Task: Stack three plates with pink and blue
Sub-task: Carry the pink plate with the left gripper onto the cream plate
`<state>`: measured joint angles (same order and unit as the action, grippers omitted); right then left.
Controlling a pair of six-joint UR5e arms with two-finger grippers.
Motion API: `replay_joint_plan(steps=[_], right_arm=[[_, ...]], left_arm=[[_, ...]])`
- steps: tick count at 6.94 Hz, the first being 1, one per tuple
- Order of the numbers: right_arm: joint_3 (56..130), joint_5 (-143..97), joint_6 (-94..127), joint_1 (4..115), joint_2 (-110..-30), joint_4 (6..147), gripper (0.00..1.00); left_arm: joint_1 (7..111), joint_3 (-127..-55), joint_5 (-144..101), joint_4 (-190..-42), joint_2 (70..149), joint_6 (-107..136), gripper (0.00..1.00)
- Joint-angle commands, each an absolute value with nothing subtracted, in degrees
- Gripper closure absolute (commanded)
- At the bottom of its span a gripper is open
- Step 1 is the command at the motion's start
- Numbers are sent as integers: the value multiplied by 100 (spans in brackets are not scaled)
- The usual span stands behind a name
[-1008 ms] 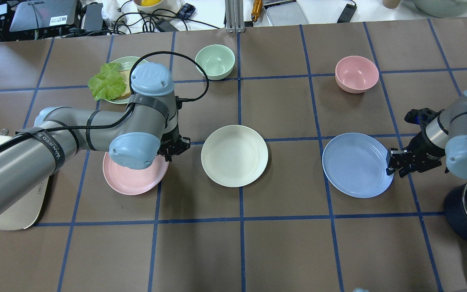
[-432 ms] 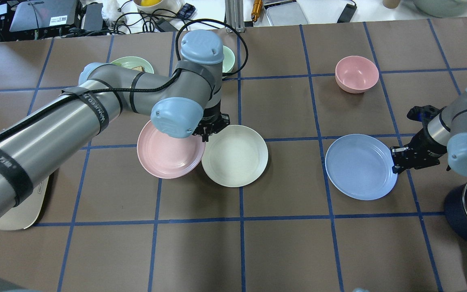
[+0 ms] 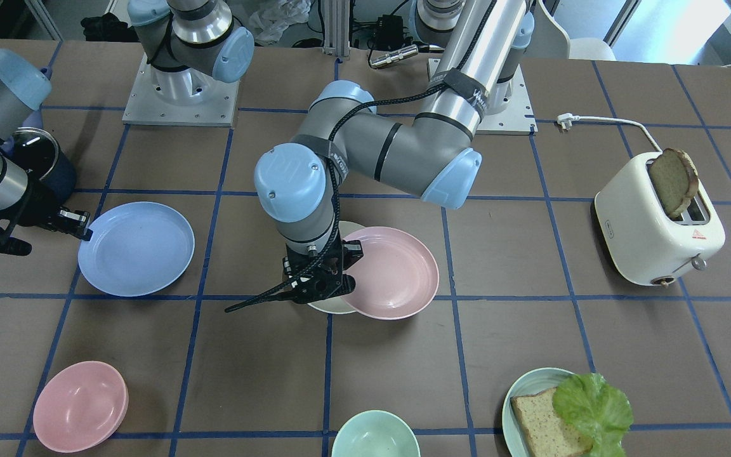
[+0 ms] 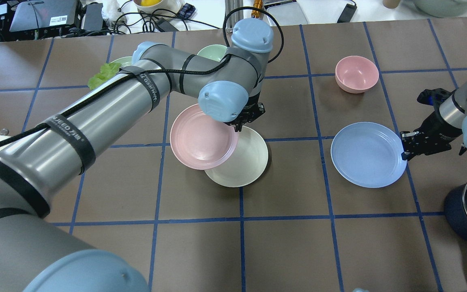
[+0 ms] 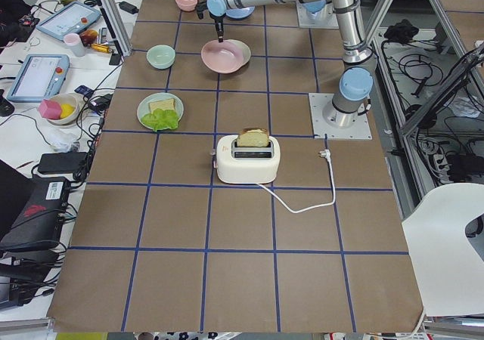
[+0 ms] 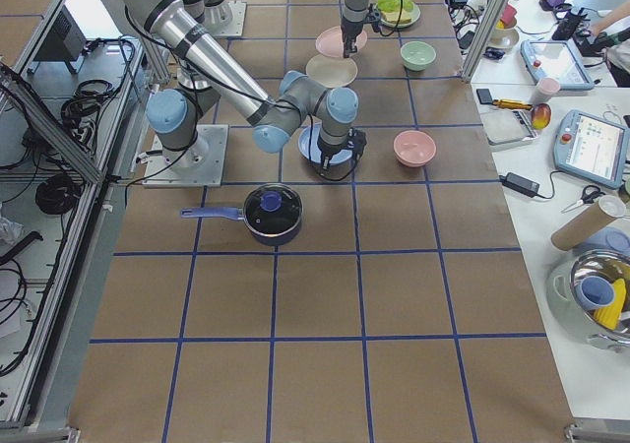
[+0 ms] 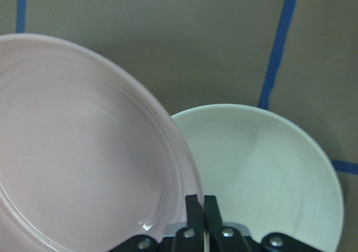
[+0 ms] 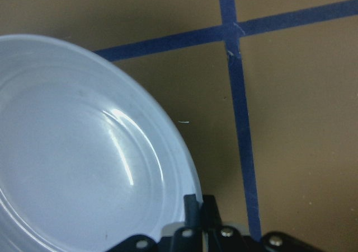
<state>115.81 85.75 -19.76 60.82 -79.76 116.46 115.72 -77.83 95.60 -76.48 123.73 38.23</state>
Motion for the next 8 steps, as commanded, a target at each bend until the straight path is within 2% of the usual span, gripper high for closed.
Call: replay_joint_plan(steps=[1, 4, 8], right_arm=[[11435, 8596, -1978, 6091, -7998, 11505, 100], [11137, 8604, -1978, 6091, -7972, 11261, 100], [11083, 8604, -1978, 6108, -7963, 11233, 100]], left_arm=[[11750, -6763, 9563, -8749, 12857, 4148, 98], [11900, -6224, 8984, -9202, 13261, 4718, 99], [11953, -6293, 9044, -9430, 13430, 4887, 99]])
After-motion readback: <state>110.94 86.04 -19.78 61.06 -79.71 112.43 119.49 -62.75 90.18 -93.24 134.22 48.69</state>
